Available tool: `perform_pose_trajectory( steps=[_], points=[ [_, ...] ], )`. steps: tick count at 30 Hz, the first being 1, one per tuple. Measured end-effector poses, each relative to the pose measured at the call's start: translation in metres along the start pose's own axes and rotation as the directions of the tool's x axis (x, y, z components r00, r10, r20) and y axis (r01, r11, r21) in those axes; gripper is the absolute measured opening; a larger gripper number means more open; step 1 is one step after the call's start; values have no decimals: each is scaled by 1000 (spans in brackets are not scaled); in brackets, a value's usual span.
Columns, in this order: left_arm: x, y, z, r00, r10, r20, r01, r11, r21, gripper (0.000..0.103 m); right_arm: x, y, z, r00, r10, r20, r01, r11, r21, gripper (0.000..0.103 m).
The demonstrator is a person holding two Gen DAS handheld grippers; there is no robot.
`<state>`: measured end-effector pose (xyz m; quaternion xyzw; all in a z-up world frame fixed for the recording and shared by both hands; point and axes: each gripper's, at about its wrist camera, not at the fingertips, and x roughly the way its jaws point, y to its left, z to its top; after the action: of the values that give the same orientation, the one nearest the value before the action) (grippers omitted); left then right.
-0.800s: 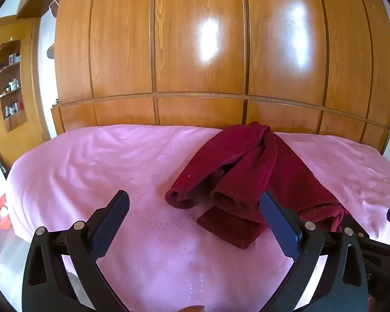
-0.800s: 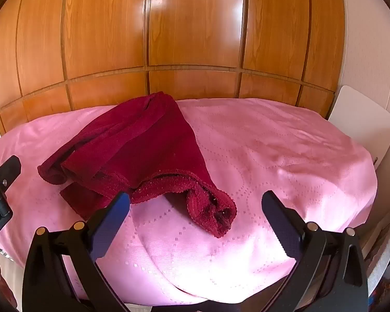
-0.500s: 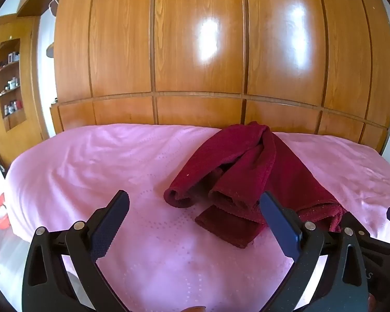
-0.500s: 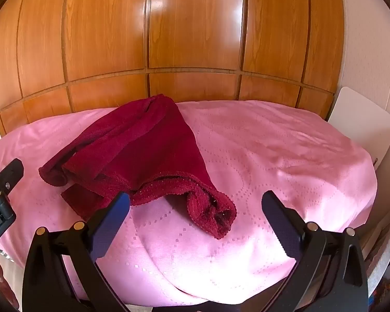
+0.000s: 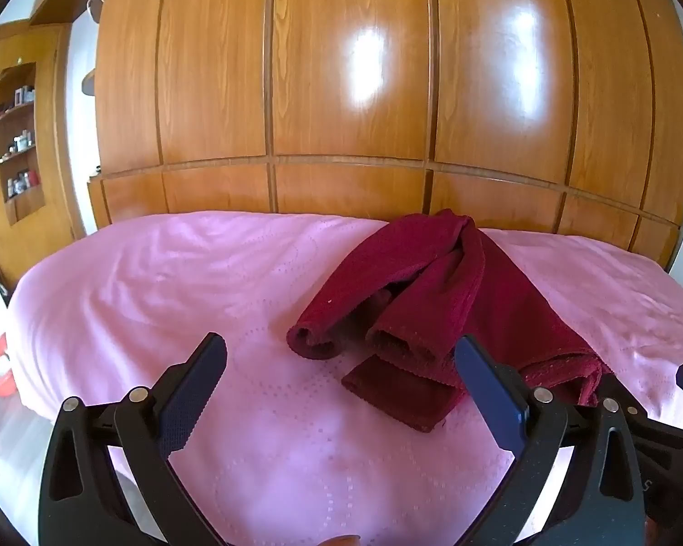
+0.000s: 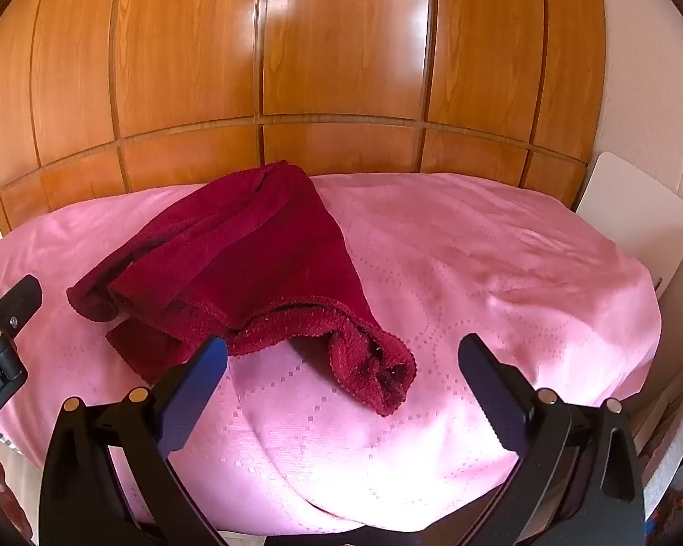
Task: Fold small clothes
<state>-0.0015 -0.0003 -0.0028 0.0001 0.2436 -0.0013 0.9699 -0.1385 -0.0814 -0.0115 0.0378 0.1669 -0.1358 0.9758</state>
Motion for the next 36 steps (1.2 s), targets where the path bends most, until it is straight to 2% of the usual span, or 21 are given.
perform_pose_trajectory(
  steps=[36],
  points=[
    [4, 3, -3, 1000, -7, -18, 7, 1000, -10, 100, 5, 4, -4, 1000, 9, -19, -10, 1000, -18, 101]
  ],
)
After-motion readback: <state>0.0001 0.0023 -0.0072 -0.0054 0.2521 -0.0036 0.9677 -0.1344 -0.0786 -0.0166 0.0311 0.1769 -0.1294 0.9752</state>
